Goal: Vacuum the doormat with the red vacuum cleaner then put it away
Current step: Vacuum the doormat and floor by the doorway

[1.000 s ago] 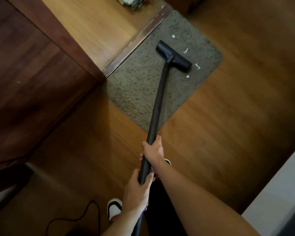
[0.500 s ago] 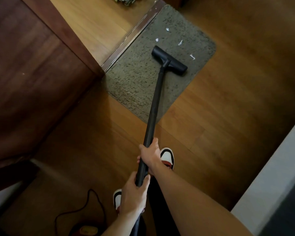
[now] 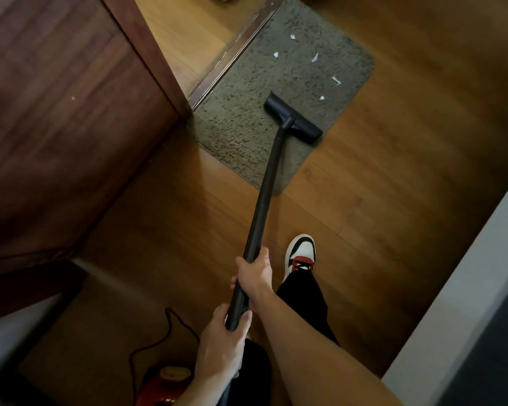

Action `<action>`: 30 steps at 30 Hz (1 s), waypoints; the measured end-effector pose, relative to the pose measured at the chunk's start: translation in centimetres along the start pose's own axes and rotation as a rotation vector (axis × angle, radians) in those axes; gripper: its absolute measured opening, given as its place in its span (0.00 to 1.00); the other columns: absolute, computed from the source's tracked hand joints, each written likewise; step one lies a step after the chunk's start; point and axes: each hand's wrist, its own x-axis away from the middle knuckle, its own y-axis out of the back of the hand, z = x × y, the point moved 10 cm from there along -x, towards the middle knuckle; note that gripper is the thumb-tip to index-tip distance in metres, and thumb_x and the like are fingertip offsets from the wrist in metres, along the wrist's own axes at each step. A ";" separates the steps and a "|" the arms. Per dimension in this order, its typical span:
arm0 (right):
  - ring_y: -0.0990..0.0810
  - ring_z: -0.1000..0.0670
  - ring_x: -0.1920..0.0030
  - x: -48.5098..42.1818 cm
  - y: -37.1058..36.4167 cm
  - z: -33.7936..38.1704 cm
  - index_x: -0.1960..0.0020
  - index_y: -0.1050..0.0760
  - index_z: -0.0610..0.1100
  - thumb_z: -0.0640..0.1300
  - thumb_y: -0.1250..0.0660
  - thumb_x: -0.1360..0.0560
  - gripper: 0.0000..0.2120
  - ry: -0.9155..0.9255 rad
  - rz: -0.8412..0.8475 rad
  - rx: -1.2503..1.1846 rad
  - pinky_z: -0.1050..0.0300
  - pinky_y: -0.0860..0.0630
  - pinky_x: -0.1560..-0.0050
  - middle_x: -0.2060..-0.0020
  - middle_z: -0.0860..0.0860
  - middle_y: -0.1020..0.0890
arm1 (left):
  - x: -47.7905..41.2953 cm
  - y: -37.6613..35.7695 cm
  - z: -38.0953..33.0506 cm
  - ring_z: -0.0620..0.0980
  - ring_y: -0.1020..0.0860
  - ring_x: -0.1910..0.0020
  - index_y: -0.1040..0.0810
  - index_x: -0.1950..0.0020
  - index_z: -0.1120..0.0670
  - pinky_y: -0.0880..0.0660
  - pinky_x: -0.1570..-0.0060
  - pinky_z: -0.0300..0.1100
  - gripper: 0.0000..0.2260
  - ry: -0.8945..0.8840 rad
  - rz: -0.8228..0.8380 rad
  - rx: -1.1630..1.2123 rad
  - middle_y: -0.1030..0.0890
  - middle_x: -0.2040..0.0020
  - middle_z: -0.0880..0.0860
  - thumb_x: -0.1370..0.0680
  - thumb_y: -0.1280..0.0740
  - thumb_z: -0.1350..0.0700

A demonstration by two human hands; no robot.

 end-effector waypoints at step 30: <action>0.25 0.50 0.73 -8.6 10.3 14.5 0.32 0.37 0.48 0.40 0.36 0.19 0.18 0.002 -0.049 0.019 0.58 0.24 0.74 0.59 0.44 0.23 | -6.6 -8.5 -16.2 0.52 0.29 0.77 0.24 0.55 0.48 0.28 0.74 0.45 0.09 -0.004 0.120 0.135 0.24 0.68 0.55 0.22 0.32 0.44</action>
